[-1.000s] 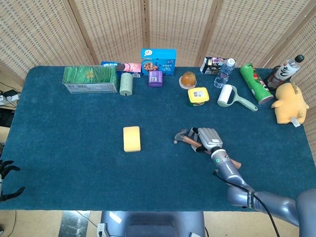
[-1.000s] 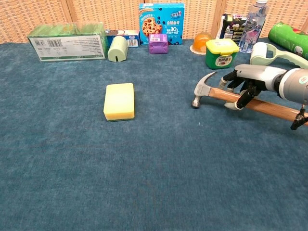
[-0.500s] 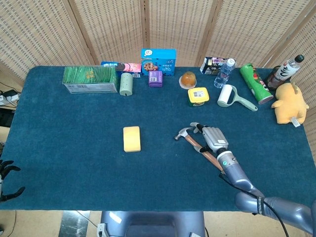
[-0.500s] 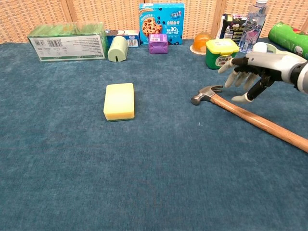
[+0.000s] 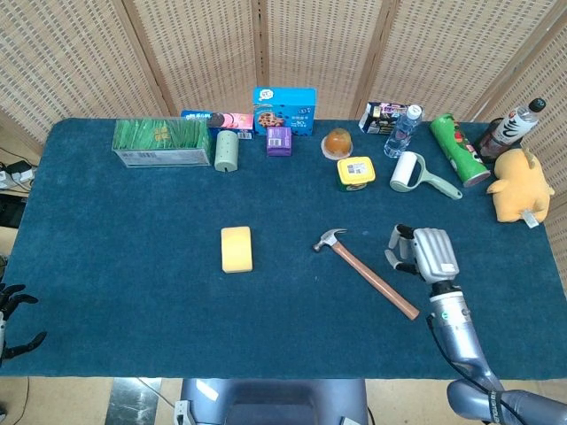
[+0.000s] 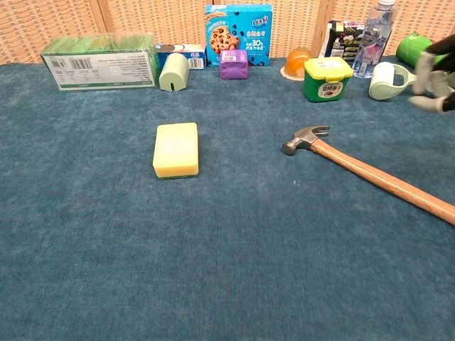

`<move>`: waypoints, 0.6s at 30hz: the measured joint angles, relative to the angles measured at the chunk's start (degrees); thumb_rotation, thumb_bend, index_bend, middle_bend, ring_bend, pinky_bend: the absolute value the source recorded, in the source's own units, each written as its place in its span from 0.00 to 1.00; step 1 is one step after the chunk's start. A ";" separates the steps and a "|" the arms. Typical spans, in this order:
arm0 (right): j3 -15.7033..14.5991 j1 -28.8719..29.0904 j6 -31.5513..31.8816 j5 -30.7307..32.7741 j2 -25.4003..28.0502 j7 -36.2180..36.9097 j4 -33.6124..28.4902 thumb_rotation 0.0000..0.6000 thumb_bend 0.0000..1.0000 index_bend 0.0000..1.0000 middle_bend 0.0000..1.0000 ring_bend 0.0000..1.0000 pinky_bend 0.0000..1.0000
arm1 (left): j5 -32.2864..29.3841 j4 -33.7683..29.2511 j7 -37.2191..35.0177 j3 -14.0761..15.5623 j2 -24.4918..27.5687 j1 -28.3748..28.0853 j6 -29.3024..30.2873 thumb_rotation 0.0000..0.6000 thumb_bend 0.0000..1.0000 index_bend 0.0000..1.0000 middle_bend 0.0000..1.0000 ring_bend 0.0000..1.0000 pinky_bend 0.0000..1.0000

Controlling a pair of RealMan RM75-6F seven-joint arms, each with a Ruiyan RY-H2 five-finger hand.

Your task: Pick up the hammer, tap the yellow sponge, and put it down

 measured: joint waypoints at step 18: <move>-7.13 -16.50 16.72 -6.76 4.01 -12.74 0.19 1.00 0.38 0.66 0.76 0.82 0.70 | 3.63 1.79 0.25 0.18 -2.46 -0.04 3.63 1.00 0.22 0.33 0.18 0.07 0.13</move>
